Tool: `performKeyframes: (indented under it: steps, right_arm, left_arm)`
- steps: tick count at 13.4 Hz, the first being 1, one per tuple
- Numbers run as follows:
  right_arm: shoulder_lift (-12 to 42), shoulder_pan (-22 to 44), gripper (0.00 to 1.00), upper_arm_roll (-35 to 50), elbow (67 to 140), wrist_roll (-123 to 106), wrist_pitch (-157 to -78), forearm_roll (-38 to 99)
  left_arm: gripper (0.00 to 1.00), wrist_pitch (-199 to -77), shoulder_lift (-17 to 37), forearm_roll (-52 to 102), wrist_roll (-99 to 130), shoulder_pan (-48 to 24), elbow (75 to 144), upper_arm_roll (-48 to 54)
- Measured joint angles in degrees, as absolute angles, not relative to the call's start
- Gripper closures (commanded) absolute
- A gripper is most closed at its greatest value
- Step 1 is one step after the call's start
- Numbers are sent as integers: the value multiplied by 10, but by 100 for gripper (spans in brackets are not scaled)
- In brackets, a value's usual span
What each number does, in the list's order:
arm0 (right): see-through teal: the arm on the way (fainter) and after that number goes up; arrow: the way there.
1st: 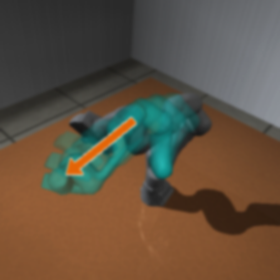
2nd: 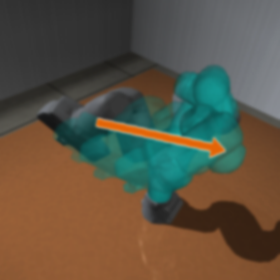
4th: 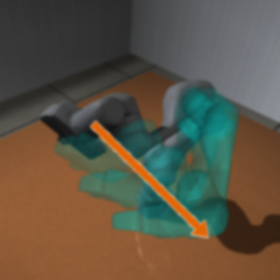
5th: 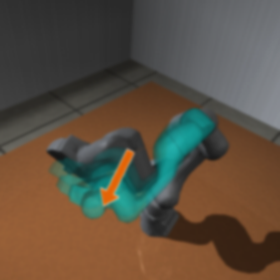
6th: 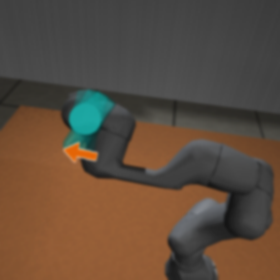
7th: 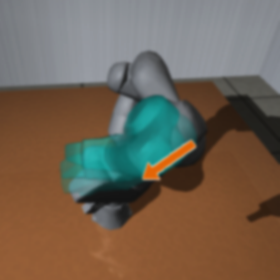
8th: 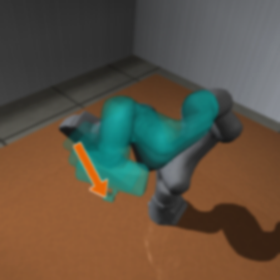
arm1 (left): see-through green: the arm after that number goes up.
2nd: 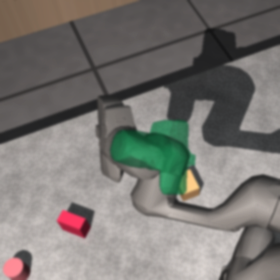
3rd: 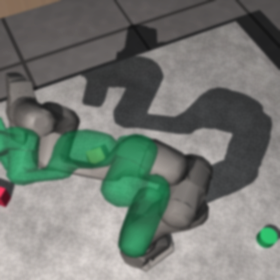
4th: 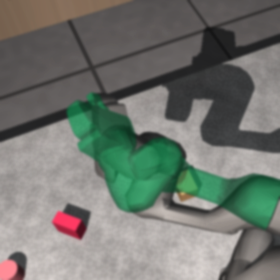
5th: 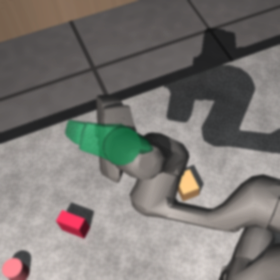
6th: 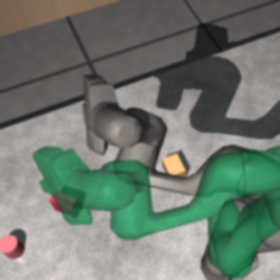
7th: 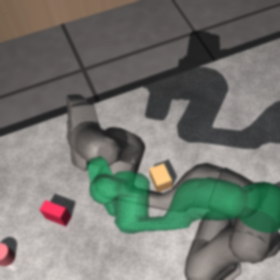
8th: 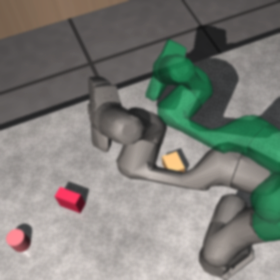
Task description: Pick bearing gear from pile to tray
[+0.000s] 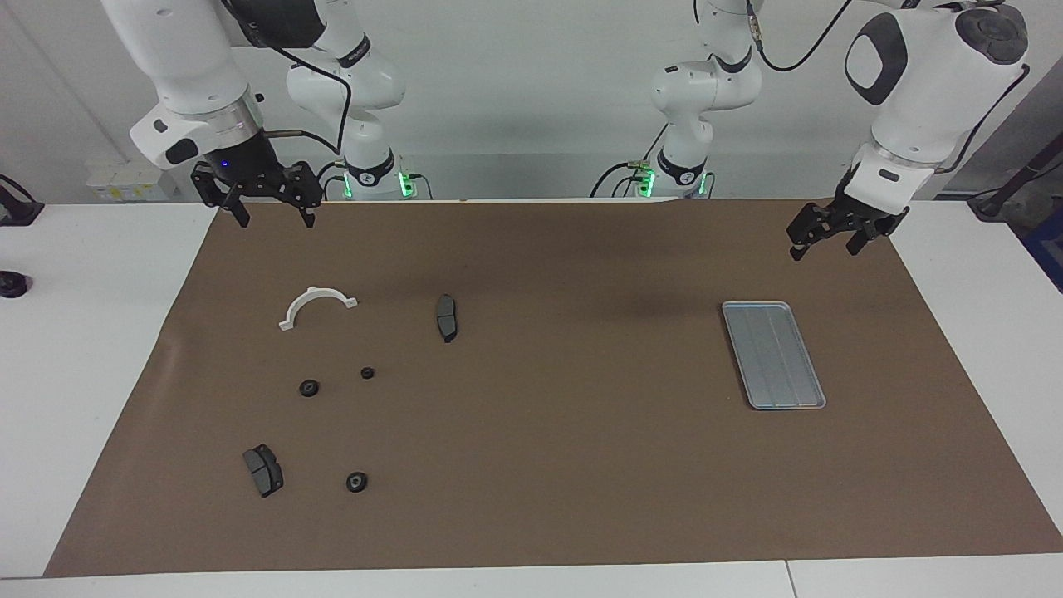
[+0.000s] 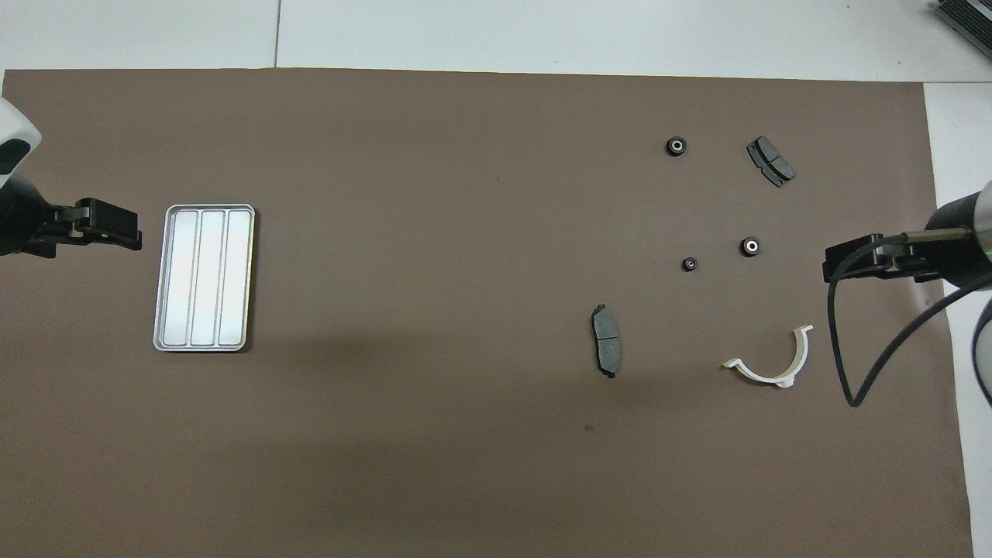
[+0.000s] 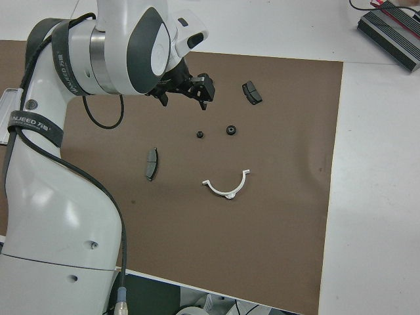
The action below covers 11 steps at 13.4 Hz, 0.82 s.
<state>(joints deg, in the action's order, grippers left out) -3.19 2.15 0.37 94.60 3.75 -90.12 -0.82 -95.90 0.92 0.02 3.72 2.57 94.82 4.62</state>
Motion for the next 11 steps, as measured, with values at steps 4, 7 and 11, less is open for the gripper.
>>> performKeyframes:
  steps: [4, 7, 11]
  right_arm:
    - [-32, 21, 0, 4, 946, 37, -901, -8]
    - [-33, 21, 0, 3, 946, 37, -903, -8]
    - [-27, 22, 0, 4, 950, 37, -940, -8]
  left_arm:
    - [0, -959, 7, 0, 37, 26, 948, 47]
    - [0, -959, 7, 0, 37, 26, 948, 47]
    - [0, -959, 7, 0, 37, 26, 949, 47]
